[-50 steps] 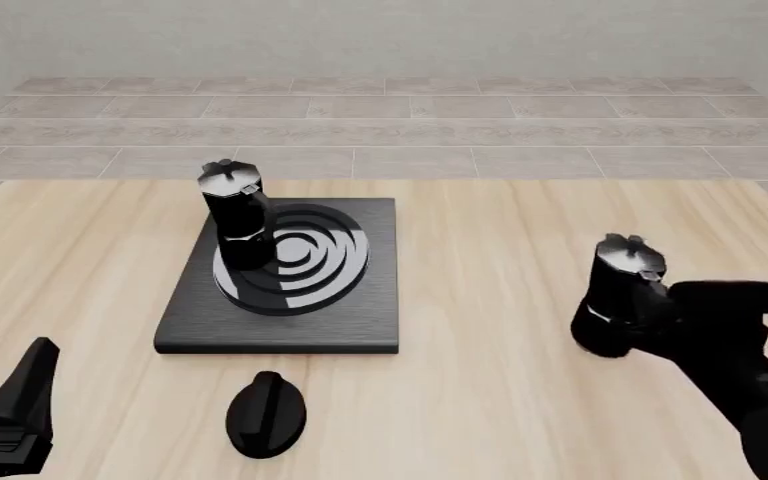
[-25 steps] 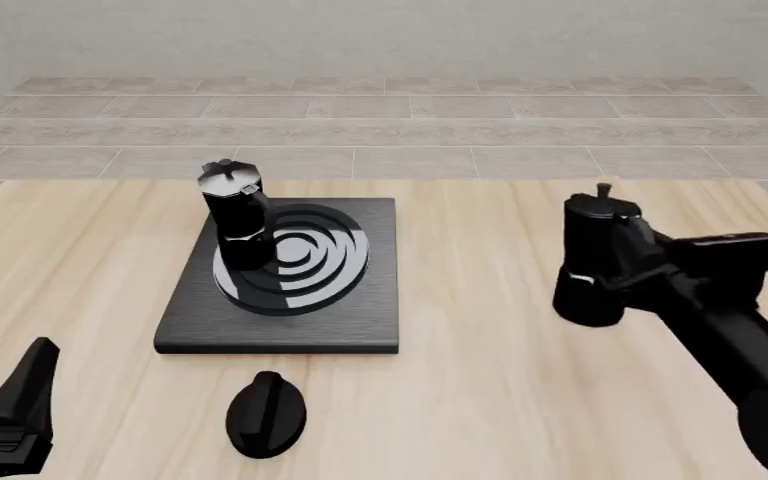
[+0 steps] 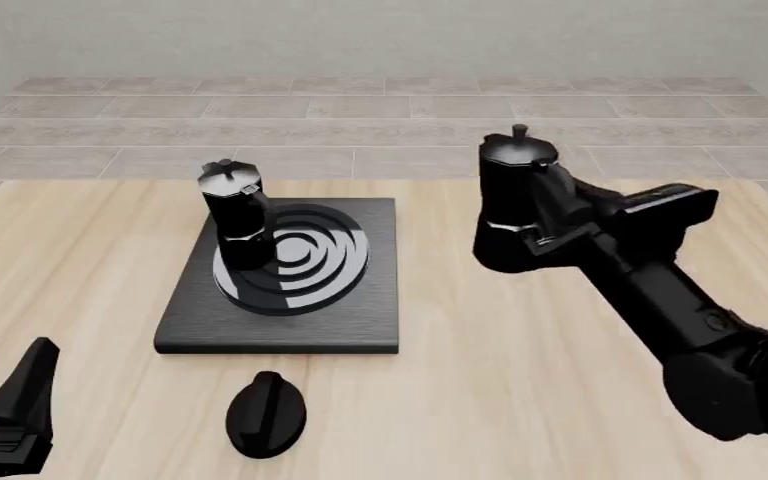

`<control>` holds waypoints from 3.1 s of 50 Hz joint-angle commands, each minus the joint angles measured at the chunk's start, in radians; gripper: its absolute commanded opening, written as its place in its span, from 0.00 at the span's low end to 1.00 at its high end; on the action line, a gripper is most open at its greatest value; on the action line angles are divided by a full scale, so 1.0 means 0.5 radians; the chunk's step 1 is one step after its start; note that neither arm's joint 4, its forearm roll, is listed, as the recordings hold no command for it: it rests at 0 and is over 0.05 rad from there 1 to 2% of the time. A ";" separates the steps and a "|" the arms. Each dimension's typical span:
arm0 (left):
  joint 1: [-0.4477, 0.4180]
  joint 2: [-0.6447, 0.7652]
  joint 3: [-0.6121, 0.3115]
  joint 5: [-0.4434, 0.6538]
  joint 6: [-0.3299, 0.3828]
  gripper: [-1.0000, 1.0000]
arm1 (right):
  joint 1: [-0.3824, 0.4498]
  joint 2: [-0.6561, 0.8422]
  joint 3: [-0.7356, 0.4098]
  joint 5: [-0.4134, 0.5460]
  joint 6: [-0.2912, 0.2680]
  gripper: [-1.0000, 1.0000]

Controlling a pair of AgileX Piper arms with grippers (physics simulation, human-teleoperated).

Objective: Put both moka pots on the stove.

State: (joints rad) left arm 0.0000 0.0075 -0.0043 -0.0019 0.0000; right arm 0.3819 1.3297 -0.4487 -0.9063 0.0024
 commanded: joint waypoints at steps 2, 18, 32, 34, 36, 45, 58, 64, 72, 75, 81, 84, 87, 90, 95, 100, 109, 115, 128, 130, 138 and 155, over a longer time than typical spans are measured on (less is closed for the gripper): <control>0.000 0.000 0.000 0.000 0.000 1.00 | 0.263 0.194 -0.172 -0.254 -0.019 0.00; 0.000 0.000 0.000 0.000 0.000 1.00 | 0.450 0.432 -0.343 -0.417 -0.002 0.00; 0.000 0.000 0.000 0.000 0.000 1.00 | 0.565 0.482 -0.477 -0.407 0.047 0.00; 0.000 0.000 0.000 0.000 0.000 1.00 | 0.572 0.488 -0.489 -0.409 0.061 0.00; 0.000 0.000 0.000 0.000 0.000 1.00 | 0.580 0.504 -0.509 -0.419 0.066 0.00; 0.000 0.000 0.000 0.000 0.000 1.00 | 0.581 0.622 -0.599 -0.490 0.118 0.00; 0.000 0.000 0.000 0.000 0.000 1.00 | 0.586 0.933 -0.797 -0.470 0.116 0.00; 0.000 0.000 0.000 0.000 0.000 1.00 | 0.585 1.056 -0.911 -0.436 0.131 0.00; 0.000 0.000 0.000 0.000 0.000 1.00 | 0.595 1.127 -0.983 -0.419 0.148 0.00; 0.000 0.000 0.000 0.000 0.000 1.00 | 0.594 1.144 -1.002 -0.408 0.158 0.00; 0.000 0.000 0.000 0.000 0.000 1.00 | 0.604 1.174 -1.030 -0.393 0.159 0.00; 0.000 0.000 0.000 0.000 0.000 1.00 | 0.600 1.183 -1.048 -0.379 0.167 0.00; 0.000 0.000 0.000 0.000 0.000 1.00 | 0.594 1.209 -1.072 -0.370 0.179 0.00; 0.000 0.000 0.000 0.000 0.000 1.00 | 0.593 1.226 -1.084 -0.365 0.192 0.00; 0.000 0.000 0.000 0.000 0.000 1.00 | 0.588 1.247 -1.105 -0.359 0.189 0.00; 0.000 0.000 0.000 0.000 0.000 1.00 | 0.581 1.283 -1.129 -0.360 0.191 0.00; 0.000 0.000 0.000 0.000 0.000 1.00 | 0.589 1.301 -1.169 -0.357 0.222 0.00; 0.000 0.000 0.000 0.000 0.000 1.00 | 0.593 1.318 -1.194 -0.352 0.236 0.00; 0.000 0.000 0.000 0.000 0.000 1.00 | 0.606 1.344 -1.236 -0.324 0.267 0.00; 0.000 0.000 0.000 0.000 0.000 1.00 | 0.607 1.349 -1.238 -0.321 0.270 0.00; 0.000 0.000 0.000 0.000 0.000 1.00 | 0.598 1.405 -1.285 -0.281 0.296 0.00; 0.000 0.000 0.000 0.000 0.000 1.00 | 0.551 1.516 -1.382 -0.216 0.310 0.00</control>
State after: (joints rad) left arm 0.0000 0.0075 -0.0043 -0.0019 0.0000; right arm 0.6672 2.0836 -1.0979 -1.0204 0.1458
